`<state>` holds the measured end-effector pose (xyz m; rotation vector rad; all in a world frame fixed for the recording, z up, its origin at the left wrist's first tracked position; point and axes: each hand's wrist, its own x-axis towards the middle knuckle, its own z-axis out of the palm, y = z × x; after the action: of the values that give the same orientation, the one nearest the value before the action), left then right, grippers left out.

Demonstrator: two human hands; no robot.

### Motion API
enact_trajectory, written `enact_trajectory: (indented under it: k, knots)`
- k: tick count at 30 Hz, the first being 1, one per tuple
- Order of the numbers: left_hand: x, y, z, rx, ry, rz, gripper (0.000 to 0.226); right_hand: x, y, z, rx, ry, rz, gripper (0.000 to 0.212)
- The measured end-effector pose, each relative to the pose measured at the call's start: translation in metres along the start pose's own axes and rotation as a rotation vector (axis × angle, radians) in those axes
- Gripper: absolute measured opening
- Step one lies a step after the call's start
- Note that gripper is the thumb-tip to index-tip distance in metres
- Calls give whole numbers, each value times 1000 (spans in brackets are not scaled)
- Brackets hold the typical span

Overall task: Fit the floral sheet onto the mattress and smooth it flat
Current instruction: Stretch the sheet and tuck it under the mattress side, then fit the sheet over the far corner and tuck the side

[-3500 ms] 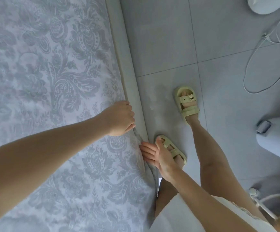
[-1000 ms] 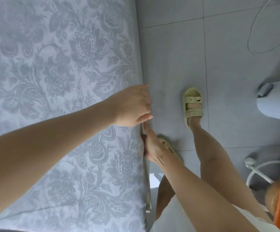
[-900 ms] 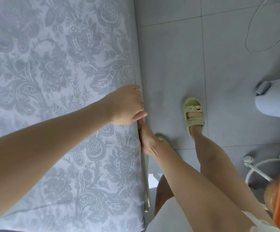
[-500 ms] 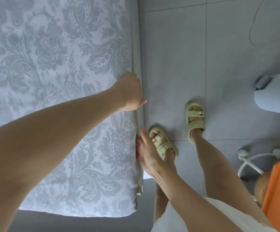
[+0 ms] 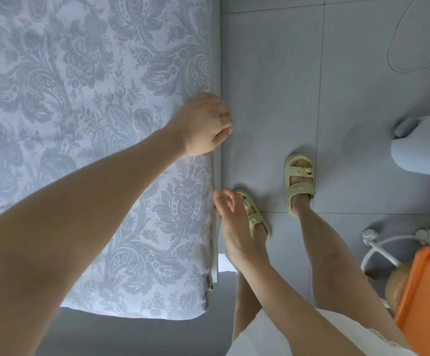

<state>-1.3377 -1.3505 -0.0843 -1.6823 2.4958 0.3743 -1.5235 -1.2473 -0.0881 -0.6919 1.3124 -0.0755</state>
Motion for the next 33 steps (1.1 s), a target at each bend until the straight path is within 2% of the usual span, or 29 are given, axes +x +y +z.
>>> enact_trajectory:
  k: [2,3,4,6,9,11,13,16,19,21,23,28,33]
  knots:
    - [-19,-1,-6,-26,247,-161,22,0,-6,8,-183,-11,-175,42]
    - [-31,0,-8,13,278,-268,23,2,-9,12,-287,-20,-208,34]
    - [-47,4,-8,48,243,-380,32,3,-13,13,-360,-23,-215,26]
    - [-83,16,1,52,72,-539,51,9,-20,9,-476,-59,-189,27]
    - [-111,46,22,-70,-77,-575,54,13,-37,-2,-653,-140,-173,21]
    - [-115,55,23,-148,-88,-628,53,8,-49,0,-808,-30,-275,30]
    - [-110,63,22,-185,-148,-656,53,5,-53,2,-850,11,-343,53]
    - [-119,77,15,-263,-296,-687,53,1,-58,1,-1082,-224,-287,65]
    - [-128,80,-10,-408,-437,-679,53,-5,-99,-7,-1322,-323,-221,46]
    - [-133,72,-40,-592,-458,-748,44,-15,-139,-9,-1318,-235,-280,37]
    - [-136,61,-74,-683,-406,-833,38,-27,-180,-10,-1238,-116,-353,31]
    - [-130,27,-168,-646,-223,-926,36,-68,-289,-5,-1069,-19,-378,28]
    - [-84,-24,-252,-611,-47,-946,32,-87,-409,-10,-875,41,-396,25]
